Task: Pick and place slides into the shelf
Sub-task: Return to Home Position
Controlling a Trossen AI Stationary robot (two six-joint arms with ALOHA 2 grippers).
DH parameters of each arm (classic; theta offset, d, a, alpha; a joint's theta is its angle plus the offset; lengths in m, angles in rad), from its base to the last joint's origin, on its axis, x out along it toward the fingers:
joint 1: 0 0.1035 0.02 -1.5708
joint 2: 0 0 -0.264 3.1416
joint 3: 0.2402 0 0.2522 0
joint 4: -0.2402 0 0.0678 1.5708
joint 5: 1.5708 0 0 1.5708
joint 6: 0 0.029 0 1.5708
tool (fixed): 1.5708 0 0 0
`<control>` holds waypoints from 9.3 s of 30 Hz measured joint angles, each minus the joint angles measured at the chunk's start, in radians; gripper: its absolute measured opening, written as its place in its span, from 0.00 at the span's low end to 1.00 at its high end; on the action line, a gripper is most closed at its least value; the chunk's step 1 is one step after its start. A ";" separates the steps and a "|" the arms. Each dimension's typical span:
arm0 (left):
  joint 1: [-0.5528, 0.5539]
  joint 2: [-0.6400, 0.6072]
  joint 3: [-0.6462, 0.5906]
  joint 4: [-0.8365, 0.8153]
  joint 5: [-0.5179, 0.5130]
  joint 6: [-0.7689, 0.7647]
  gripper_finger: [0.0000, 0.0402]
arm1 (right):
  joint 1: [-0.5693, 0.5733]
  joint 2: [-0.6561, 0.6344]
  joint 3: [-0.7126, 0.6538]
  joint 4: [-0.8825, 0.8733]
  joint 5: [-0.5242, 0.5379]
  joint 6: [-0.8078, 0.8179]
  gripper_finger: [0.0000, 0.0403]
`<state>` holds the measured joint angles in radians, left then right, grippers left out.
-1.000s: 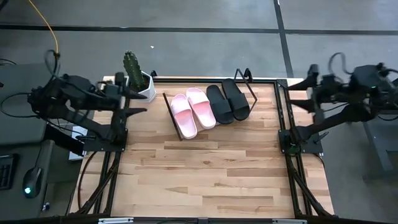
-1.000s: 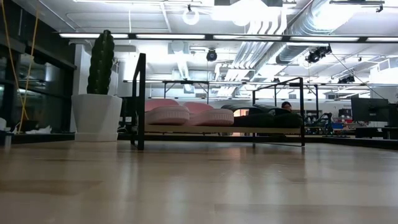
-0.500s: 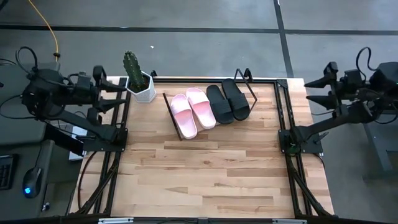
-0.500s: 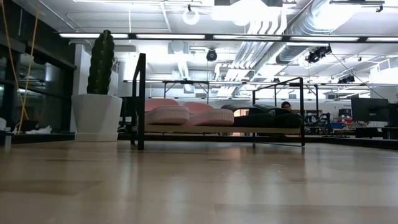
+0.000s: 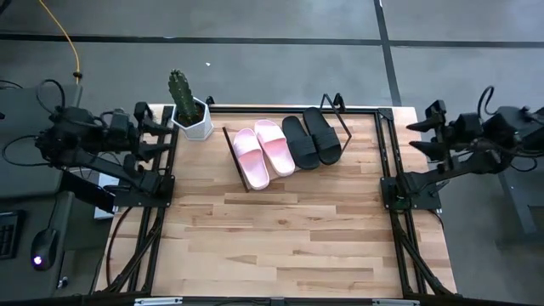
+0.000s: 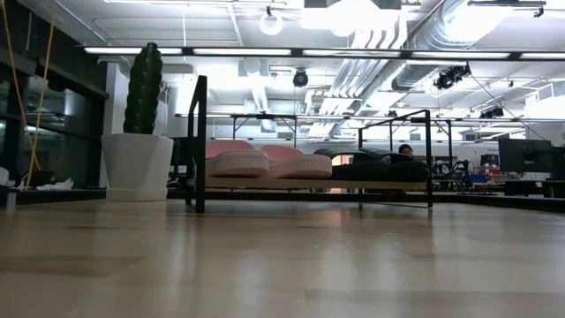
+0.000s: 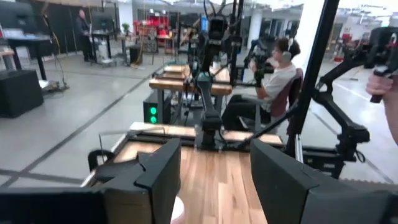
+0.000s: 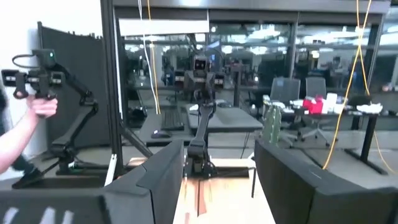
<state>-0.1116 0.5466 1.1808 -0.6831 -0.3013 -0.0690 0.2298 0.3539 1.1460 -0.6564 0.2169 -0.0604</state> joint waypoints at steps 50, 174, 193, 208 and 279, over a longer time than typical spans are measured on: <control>0.000 -0.527 -0.835 0.578 0.098 -0.052 0.44 | 0.000 -0.348 -0.936 0.988 -0.078 -0.073 0.47; 0.000 -0.536 -1.172 0.727 0.118 0.069 0.44 | 0.000 -0.345 -1.138 0.697 -0.060 0.016 0.47; 0.000 -0.536 -1.171 0.731 0.110 0.065 0.44 | 0.000 -0.345 -1.138 0.697 -0.059 0.027 0.47; 0.000 -0.536 -1.171 0.730 0.109 0.064 0.44 | 0.000 -0.345 -1.138 0.698 -0.059 0.061 0.47; 0.000 -0.536 -1.171 0.730 0.109 0.064 0.44 | 0.000 -0.345 -1.138 0.698 -0.059 0.061 0.47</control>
<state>-0.1116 0.0109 0.0097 0.0465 -0.1925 -0.0051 0.2298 0.0093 0.0078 0.0414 0.1577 0.0006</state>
